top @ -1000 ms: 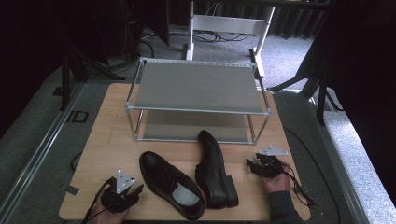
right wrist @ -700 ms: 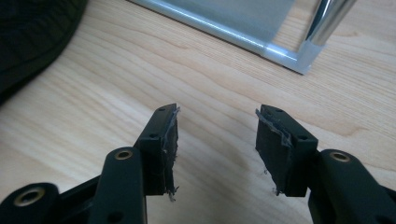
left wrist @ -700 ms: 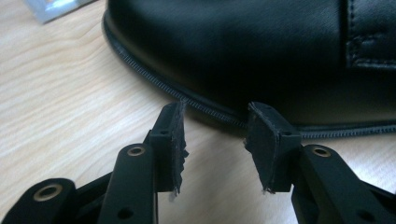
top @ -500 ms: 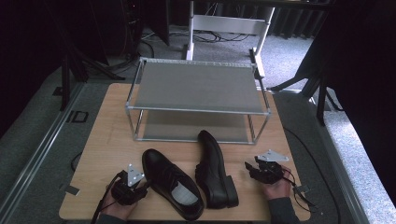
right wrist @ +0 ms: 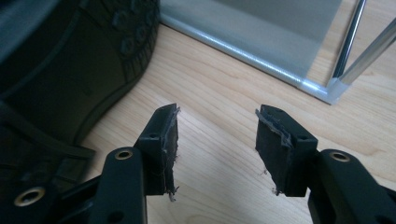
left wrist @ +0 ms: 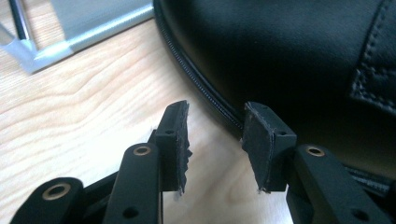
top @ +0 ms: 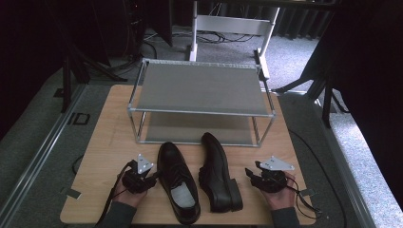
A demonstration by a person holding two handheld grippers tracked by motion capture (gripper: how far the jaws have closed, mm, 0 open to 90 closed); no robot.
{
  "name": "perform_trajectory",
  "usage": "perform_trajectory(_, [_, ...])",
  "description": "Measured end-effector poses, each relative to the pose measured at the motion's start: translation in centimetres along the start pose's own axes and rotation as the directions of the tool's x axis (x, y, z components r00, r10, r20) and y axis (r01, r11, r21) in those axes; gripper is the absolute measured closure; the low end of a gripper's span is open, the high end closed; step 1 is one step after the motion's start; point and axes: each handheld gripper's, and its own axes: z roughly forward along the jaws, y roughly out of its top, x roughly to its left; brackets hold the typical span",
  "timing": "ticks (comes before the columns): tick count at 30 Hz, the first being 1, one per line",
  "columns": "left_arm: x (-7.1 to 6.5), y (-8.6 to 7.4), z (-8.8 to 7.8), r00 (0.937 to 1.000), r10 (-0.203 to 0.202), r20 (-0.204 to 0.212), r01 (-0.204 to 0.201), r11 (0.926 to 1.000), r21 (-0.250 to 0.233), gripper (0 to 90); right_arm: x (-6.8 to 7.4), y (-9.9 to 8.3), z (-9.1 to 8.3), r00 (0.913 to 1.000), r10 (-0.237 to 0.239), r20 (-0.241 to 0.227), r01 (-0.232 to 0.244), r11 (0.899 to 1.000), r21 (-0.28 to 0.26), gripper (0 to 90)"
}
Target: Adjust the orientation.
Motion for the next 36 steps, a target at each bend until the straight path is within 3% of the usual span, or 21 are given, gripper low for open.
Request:
perform_trajectory(19, [0.0,2.4,2.9,0.9992,-0.029,0.028,0.03,0.9991,-0.032,61.9,2.4,1.9,-1.4,0.9971,-0.04,-0.065,0.037,0.998,-0.049,47.5])
perform_trajectory(21, [0.1,2.4,2.9,0.9992,-0.027,0.028,0.028,0.9992,-0.028,58.4,2.6,2.1,-1.5,0.9965,-0.045,-0.07,0.041,0.998,-0.048,47.4])
perform_trajectory(26, [0.3,1.9,1.8,0.996,-0.051,0.073,0.053,0.9983,-0.022,53.0,3.0,2.5,-1.7,0.9943,-0.052,-0.093,0.047,0.997,-0.058,47.1])
perform_trajectory(29, [-0.2,1.5,0.6,0.994,-0.039,0.102,0.042,0.9989,-0.024,52.6,3.3,2.7,-1.8,0.9929,-0.06,-0.103,0.054,0.997,-0.062,46.9])
perform_trajectory(33, [-0.5,1.1,-0.4,0.9931,-0.041,0.11,0.045,0.9984,-0.034,52.0,3.6,2.8,-2.0,0.9915,-0.058,-0.116,0.051,0.997,-0.064,46.9])
perform_trajectory(36, [-0.6,0.4,-1.6,0.9928,-0.045,0.111,0.051,0.9977,-0.045,51.7,4.3,3.1,-2.4,0.9866,-0.055,-0.154,0.044,0.996,-0.072,46.4])
